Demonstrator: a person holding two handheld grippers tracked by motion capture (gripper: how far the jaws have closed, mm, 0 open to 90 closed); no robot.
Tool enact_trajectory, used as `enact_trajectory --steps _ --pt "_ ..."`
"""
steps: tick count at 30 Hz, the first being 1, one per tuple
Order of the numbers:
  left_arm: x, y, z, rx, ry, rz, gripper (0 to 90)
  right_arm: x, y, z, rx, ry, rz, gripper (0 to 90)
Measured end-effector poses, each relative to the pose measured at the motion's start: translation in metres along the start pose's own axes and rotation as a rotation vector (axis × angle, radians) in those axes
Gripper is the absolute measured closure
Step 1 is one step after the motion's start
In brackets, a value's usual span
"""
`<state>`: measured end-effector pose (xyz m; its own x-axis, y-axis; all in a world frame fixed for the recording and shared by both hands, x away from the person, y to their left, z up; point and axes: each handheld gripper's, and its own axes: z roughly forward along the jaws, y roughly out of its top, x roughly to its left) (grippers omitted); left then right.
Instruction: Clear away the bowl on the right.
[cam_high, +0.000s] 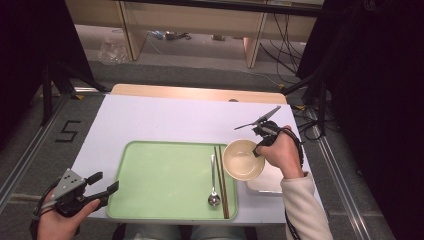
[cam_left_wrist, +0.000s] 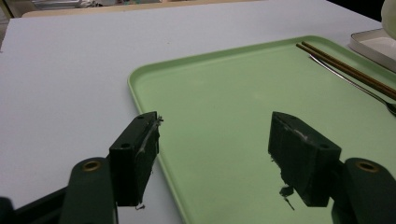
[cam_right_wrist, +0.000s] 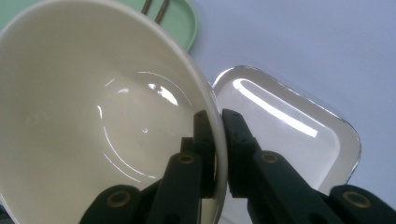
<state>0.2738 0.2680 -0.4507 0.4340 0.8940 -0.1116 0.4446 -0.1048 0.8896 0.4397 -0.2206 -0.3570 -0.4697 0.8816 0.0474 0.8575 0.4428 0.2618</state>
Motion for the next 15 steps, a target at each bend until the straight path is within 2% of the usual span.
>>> enact_trajectory --steps 1,2,5,6,7,12,15 --pt "0.000 0.000 0.000 0.001 0.000 0.001 33.3 0.002 0.000 0.000 -0.005 -0.021 -0.001 85.4" --pt "0.000 0.000 0.000 0.001 -0.001 0.001 33.3 0.004 0.001 0.000 -0.001 -0.022 0.012 85.4" --pt "0.000 0.000 0.000 0.001 0.000 0.001 33.3 0.004 0.002 0.002 0.006 0.003 -0.018 85.4" --pt "0.000 0.000 0.000 0.001 0.000 0.001 33.3 0.004 0.003 0.003 -0.009 -0.006 -0.037 85.4" --pt "0.000 0.000 0.000 0.001 0.000 0.001 33.3 0.007 0.004 0.003 0.001 -0.006 0.001 85.4" --pt "0.000 0.000 0.000 0.000 0.002 0.000 33.3 0.014 0.007 0.002 0.001 -0.010 0.011 85.4" --pt "0.000 0.000 0.000 0.000 0.002 0.000 33.3 0.015 0.009 0.002 -0.002 -0.007 -0.014 85.4"
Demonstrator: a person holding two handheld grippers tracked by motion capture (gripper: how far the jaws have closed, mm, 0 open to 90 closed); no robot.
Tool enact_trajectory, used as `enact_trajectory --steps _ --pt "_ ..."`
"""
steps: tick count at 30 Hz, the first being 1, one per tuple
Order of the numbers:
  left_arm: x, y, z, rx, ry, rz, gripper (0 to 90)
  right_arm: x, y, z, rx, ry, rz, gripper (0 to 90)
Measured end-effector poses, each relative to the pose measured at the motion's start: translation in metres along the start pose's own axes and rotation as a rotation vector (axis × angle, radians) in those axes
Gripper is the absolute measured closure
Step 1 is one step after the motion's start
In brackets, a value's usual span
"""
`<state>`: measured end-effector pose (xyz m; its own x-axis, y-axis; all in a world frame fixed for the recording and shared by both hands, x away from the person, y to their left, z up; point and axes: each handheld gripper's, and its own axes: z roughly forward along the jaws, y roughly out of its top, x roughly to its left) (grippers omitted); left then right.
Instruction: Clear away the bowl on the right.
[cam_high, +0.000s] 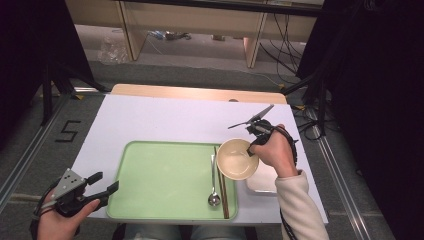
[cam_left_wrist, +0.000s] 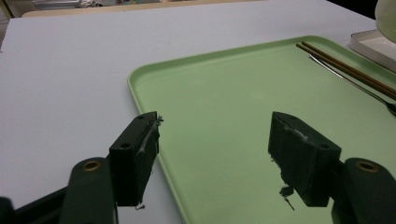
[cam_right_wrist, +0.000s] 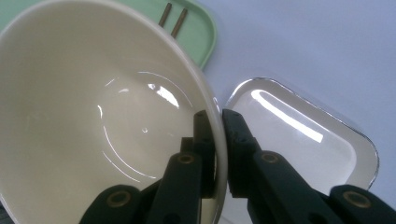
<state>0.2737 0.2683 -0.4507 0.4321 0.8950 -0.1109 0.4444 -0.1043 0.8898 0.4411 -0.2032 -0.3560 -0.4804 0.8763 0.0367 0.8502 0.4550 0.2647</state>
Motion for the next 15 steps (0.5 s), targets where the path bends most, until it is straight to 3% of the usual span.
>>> enact_trajectory --steps 8,12,15 --pt "-0.0002 0.0000 0.0001 0.000 -0.001 0.003 33.3 0.0066 0.0033 -0.0013 0.001 -0.004 0.008 85.4" --pt "-0.0002 0.0000 0.0001 -0.001 -0.002 0.002 33.3 0.0057 0.0053 -0.0004 -0.002 0.017 -0.029 85.4" --pt "0.0000 0.0000 0.0001 0.000 -0.002 0.002 33.3 0.0106 0.0059 -0.0005 0.001 0.009 0.015 85.4"
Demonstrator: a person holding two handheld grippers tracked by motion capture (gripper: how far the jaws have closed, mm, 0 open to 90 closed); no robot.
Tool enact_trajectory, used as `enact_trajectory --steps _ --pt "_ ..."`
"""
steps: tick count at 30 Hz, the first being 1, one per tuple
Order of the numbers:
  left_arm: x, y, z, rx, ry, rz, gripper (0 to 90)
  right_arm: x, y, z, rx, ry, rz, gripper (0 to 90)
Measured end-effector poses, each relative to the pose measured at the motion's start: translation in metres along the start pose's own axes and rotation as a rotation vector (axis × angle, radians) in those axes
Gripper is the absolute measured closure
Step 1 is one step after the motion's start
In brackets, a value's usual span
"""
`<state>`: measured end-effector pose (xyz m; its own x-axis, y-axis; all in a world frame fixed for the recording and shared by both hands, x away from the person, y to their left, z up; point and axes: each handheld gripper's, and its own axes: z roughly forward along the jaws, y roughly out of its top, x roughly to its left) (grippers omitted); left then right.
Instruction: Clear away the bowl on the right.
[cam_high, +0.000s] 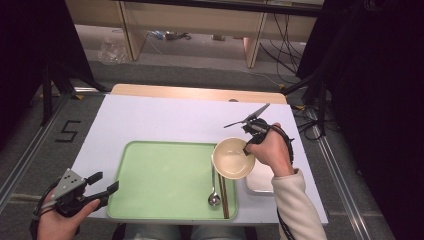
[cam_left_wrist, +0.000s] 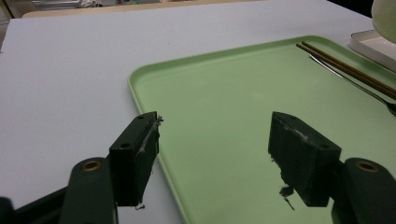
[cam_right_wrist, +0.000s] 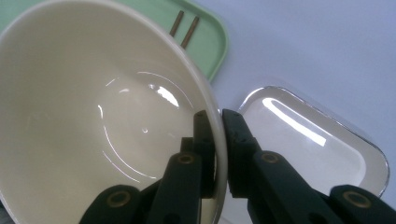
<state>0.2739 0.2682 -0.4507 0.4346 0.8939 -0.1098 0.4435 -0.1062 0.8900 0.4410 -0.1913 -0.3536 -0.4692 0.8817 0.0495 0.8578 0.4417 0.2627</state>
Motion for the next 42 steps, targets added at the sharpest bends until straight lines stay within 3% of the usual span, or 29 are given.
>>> enact_trajectory --steps 3,9,10,15,16,17,20,42 --pt "0.000 0.000 0.000 0.001 0.000 0.000 33.3 -0.001 0.000 0.001 -0.015 0.005 -0.040 85.4" --pt "0.000 0.000 0.000 0.000 0.001 -0.001 33.4 0.004 0.003 0.001 -0.003 0.010 -0.024 85.3" --pt "0.000 0.000 0.000 0.000 0.001 -0.001 33.3 0.004 0.003 0.002 -0.013 0.004 -0.055 85.3" --pt "0.000 0.000 0.000 0.000 0.000 -0.001 33.3 0.010 0.006 0.002 -0.004 0.011 -0.034 85.3" --pt "0.000 0.000 0.000 0.001 0.001 0.000 33.3 0.010 0.006 0.003 -0.023 0.009 -0.056 85.3" --pt "0.000 0.000 0.000 0.001 0.000 0.000 33.4 0.012 0.008 0.002 0.005 0.019 -0.037 85.3" --pt "0.000 0.000 0.000 0.001 0.000 -0.001 33.3 0.015 0.010 0.005 -0.010 0.005 -0.044 85.3" --pt "0.000 0.000 0.000 0.002 -0.001 -0.001 33.3 0.035 0.019 0.016 -0.012 0.045 -0.080 85.3"
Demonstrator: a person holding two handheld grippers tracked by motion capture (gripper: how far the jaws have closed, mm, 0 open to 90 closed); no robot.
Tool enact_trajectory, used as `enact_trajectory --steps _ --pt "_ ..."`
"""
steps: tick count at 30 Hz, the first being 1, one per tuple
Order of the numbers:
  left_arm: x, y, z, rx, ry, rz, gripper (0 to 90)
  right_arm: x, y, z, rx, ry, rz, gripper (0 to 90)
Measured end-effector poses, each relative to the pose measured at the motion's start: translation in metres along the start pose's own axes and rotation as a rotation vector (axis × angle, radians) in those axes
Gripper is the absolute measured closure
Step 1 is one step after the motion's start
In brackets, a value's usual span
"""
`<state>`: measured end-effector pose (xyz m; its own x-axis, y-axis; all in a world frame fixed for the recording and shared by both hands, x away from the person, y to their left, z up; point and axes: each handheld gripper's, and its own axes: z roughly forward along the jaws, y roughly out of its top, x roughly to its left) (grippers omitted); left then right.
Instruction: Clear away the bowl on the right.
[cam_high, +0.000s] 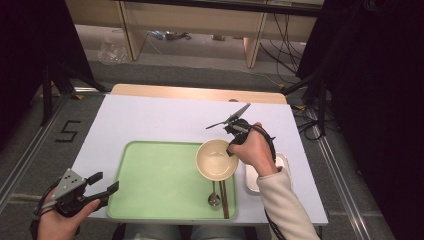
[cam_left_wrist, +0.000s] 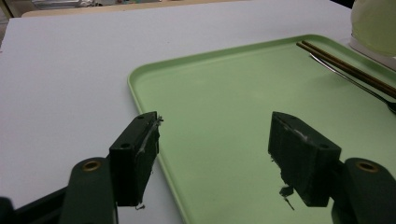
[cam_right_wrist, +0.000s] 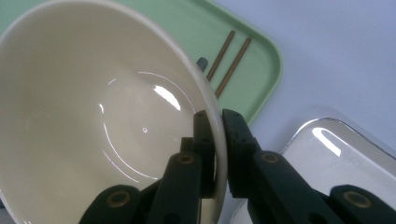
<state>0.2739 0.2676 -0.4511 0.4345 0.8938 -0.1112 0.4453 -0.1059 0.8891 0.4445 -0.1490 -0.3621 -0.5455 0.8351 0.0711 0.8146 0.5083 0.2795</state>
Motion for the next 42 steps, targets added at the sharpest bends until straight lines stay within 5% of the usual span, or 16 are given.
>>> enact_trajectory --steps 42 --pt "0.000 0.000 0.000 0.001 -0.002 -0.002 33.3 0.043 0.019 0.028 0.016 0.063 -0.075 85.2"
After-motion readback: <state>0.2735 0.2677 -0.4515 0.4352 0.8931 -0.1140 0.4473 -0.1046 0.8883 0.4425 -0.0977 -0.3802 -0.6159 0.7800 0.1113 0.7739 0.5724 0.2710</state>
